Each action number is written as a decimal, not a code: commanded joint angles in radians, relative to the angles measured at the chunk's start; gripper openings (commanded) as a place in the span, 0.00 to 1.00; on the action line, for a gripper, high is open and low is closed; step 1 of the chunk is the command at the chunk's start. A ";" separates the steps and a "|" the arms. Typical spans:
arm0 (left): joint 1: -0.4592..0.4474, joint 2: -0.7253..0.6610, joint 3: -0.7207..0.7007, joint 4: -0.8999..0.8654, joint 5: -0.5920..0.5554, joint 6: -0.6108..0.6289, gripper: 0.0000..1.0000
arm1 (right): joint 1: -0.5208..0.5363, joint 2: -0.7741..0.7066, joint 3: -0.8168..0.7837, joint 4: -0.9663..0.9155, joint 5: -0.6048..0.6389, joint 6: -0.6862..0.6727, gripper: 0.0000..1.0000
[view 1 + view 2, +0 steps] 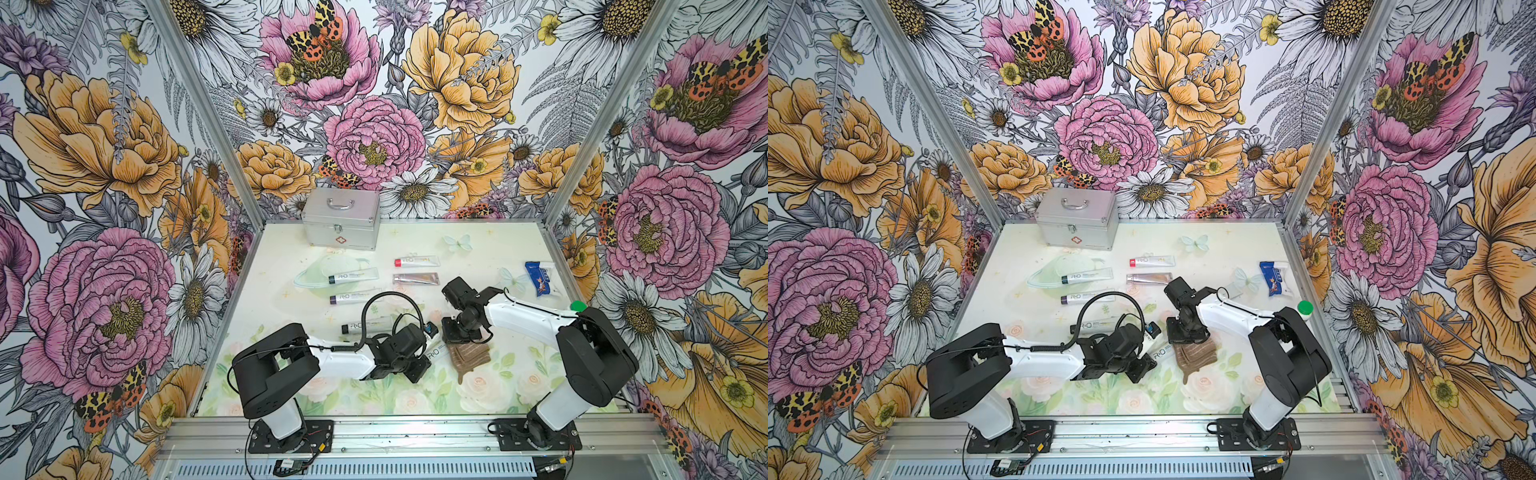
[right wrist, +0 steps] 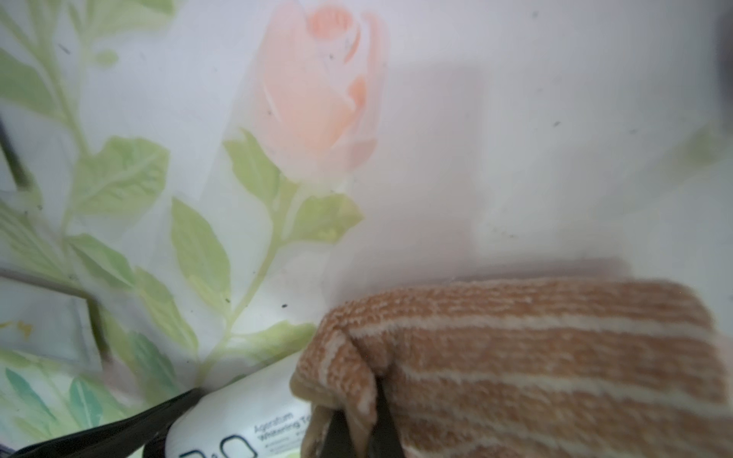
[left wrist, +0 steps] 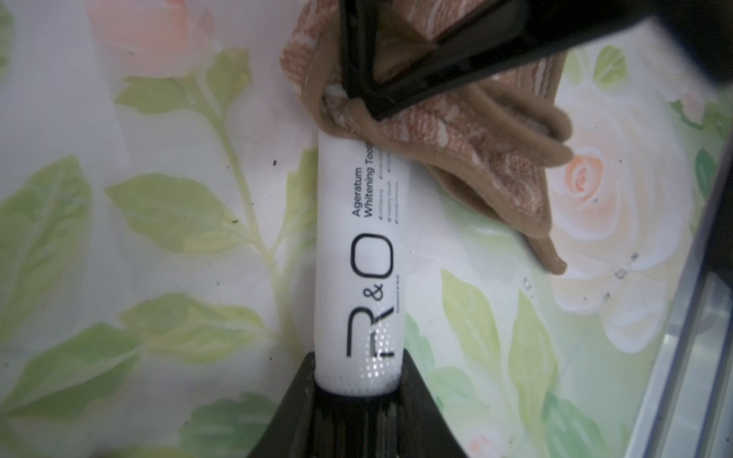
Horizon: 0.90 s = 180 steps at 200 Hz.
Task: Wipe the surface of the toothpaste tube
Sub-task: Wipe the dirt from the toothpaste tube.
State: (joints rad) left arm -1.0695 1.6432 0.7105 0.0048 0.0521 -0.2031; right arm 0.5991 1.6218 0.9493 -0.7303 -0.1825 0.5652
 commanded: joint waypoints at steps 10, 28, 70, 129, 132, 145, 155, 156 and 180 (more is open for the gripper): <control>0.005 0.003 0.024 0.018 -0.021 0.013 0.26 | 0.016 0.011 -0.067 -0.015 -0.081 0.023 0.00; 0.009 -0.003 0.020 0.018 -0.024 0.013 0.26 | -0.005 0.015 -0.084 -0.018 -0.052 0.013 0.00; 0.042 -0.039 0.000 0.005 -0.023 0.014 0.26 | -0.092 -0.020 -0.100 -0.066 0.072 -0.018 0.00; 0.088 -0.044 0.020 -0.031 -0.021 0.026 0.27 | -0.162 -0.127 -0.123 -0.084 0.130 -0.009 0.00; 0.093 -0.041 0.024 -0.034 -0.021 0.026 0.27 | -0.162 -0.133 -0.128 -0.084 0.132 -0.007 0.00; 0.111 -0.029 0.041 -0.043 -0.013 0.028 0.27 | -0.163 -0.156 -0.145 -0.085 0.137 0.005 0.00; 0.126 -0.016 0.056 -0.048 -0.003 0.032 0.27 | -0.163 -0.177 -0.160 -0.083 0.144 0.016 0.00; 0.128 -0.015 0.057 -0.048 -0.002 0.032 0.27 | -0.162 -0.178 -0.162 -0.083 0.144 0.017 0.00; 0.173 0.026 0.125 -0.066 0.020 0.049 0.27 | -0.162 -0.226 -0.190 -0.082 0.149 0.039 0.00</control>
State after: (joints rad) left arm -0.9382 1.6386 0.7570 -0.0608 0.0597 -0.1802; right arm 0.4408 1.4464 0.7856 -0.8021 -0.0704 0.5697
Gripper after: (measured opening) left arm 0.298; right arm 0.062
